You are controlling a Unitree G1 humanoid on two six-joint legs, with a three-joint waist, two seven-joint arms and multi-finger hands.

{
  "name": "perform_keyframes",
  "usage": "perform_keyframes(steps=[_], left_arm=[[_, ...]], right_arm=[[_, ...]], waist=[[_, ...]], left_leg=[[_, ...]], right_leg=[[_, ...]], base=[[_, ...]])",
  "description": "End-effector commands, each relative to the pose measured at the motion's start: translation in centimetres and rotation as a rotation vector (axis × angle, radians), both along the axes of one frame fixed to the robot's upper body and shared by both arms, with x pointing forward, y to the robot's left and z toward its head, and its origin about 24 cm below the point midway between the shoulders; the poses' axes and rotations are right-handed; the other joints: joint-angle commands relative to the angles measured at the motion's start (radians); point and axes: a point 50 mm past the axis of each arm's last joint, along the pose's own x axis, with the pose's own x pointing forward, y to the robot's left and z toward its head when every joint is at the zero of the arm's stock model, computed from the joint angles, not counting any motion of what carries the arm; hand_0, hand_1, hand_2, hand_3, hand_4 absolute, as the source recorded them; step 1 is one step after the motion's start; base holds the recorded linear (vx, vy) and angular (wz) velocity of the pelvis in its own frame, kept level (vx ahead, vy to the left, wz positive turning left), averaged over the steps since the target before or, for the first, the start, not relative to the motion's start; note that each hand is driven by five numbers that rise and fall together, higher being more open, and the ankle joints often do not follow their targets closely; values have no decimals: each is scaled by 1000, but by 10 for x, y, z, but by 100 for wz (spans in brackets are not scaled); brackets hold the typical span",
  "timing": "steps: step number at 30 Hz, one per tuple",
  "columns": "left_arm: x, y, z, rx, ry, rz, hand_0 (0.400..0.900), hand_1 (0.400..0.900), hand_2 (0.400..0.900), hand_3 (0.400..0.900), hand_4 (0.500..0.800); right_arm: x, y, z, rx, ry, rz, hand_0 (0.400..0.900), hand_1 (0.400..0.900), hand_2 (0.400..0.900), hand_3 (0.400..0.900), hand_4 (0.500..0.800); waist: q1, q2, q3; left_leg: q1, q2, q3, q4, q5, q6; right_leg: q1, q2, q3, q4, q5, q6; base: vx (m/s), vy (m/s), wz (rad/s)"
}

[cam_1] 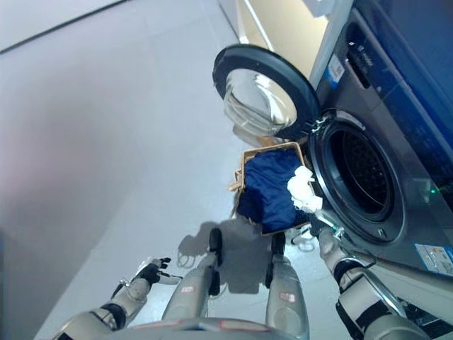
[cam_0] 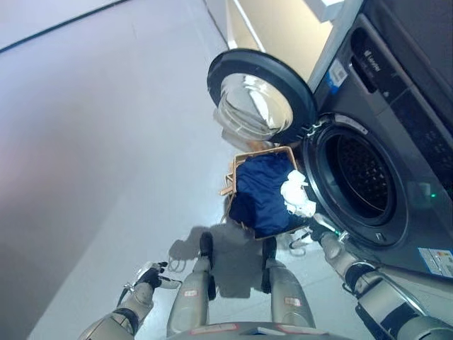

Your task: Put the clothes in the basket into the washing machine.

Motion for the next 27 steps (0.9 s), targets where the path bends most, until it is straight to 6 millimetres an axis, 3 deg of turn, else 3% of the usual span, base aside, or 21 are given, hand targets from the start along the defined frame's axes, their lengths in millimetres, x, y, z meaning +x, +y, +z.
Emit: perform_keyframes(steps=[1,2,4,5,7,11,18,21,27], left_arm=[[33,11,20,31,-151,43,900,900,900,900,800],[33,11,20,31,-151,43,900,900,900,900,800],[56,10,34,34,-222,47,900,900,900,900,800],[56,10,34,34,-223,47,900,900,900,900,800],[78,11,49,32,-285,68,900,900,900,900,800],[97,7,65,-3,-374,63,900,900,900,900,800],[107,4,75,-40,-447,93,900,900,900,900,800],[115,5,83,-46,-480,93,900,900,900,900,800],[138,3,114,-95,-632,104,900,900,900,900,800]], right_arm=[[34,-26,49,-166,-158,5,900,900,900,900,800],[34,-26,50,-166,-158,5,900,900,900,900,800],[53,-35,78,-233,-214,-7,900,900,900,900,800],[53,-35,78,-233,-214,-7,900,900,900,900,800],[68,-44,107,-258,-279,-57,900,900,900,900,800],[83,-57,151,-258,-406,-121,900,900,900,900,800],[90,-60,173,-271,-462,-137,900,900,900,900,800],[90,-66,182,-267,-476,-153,900,900,900,900,800],[89,-69,184,-243,-502,-183,900,900,900,900,800]], waist=[[-9,-32,26],[-9,-32,25],[6,-21,42],[5,-20,41],[14,-16,57],[21,2,93],[33,-7,136],[31,-19,147],[42,-45,153]], left_leg=[[-27,-5,84,20,-81,-30],[-28,-5,85,20,-81,-30],[-102,-2,85,18,-63,-34],[-104,-2,85,18,-63,-34],[-159,0,81,24,-58,-37],[-228,-2,68,37,-56,-39],[-334,-13,30,110,-81,-32],[-432,-9,14,233,-135,-22],[-604,-1,-30,416,-206,-14]], right_leg=[[0,-28,41,-181,113,66],[-2,-28,41,-180,113,66],[-89,-32,49,-163,120,64],[-91,-33,49,-162,120,64],[-155,-32,61,-145,119,64],[-232,-32,77,-113,113,62],[-332,-24,92,-28,81,46],[-407,-27,97,57,50,31],[-539,-21,81,214,-8,3]], base=[[98,19,-34],[75,7,-45],[-19,-40,-3],[9,-37,5],[11,-22,-12],[-1,-5,-2],[21,-29,6],[-21,-26,10],[-12,-35,11]])
